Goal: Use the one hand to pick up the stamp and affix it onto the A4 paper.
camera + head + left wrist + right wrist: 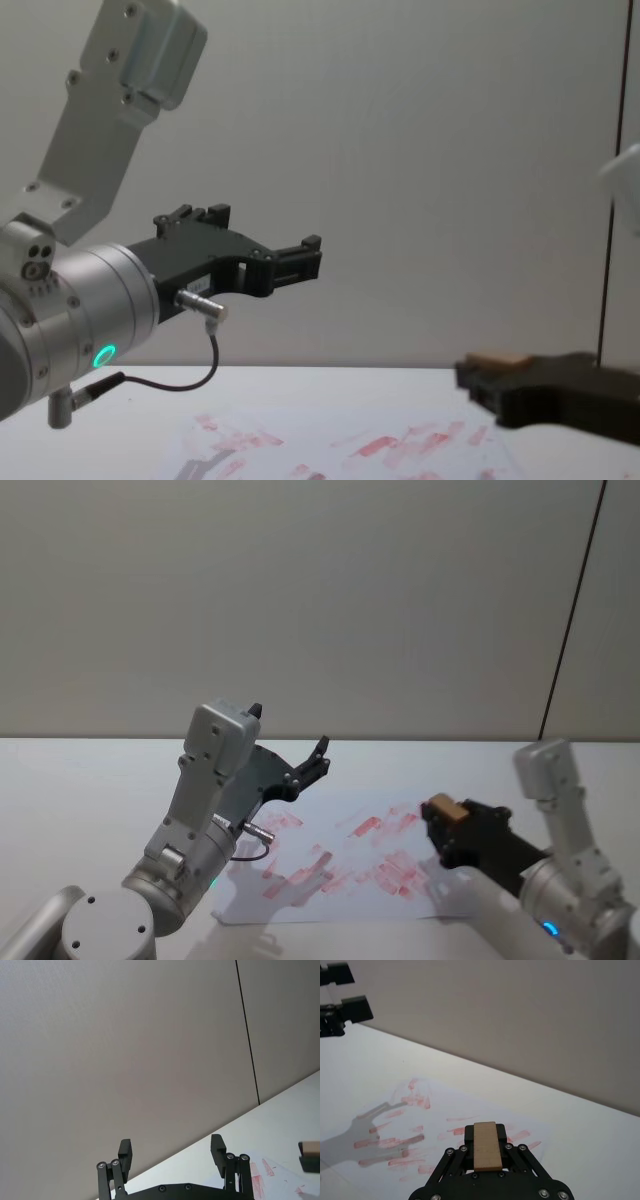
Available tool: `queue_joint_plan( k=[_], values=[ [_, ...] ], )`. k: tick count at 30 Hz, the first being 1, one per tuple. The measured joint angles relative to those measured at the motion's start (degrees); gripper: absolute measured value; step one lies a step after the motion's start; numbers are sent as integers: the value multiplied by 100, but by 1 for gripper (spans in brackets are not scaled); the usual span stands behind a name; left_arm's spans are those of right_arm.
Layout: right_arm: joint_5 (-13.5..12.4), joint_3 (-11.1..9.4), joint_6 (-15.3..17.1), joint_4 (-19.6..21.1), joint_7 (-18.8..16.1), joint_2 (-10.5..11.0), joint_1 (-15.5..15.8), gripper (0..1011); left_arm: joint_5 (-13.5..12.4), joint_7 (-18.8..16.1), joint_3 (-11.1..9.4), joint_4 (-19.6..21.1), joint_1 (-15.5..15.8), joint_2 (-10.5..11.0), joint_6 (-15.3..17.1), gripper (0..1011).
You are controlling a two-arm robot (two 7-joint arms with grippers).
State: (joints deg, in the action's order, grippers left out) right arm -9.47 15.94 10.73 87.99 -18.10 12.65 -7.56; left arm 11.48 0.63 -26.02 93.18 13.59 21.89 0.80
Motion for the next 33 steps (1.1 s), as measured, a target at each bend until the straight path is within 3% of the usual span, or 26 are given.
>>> queue_joint_plan(
  k=[10,17,33],
  values=[
    [526,250,509,-339,-214,-215,-214,219,0,0,0,0,0,0,0,1003],
    [761,368,732,-567,-248,-331,-322,220,0,0,0,0,0,0,0,1003],
    [909,473,1045,-827,-157,-469,-445,220,0,0,0,0,0,0,0,1002]
  ],
)
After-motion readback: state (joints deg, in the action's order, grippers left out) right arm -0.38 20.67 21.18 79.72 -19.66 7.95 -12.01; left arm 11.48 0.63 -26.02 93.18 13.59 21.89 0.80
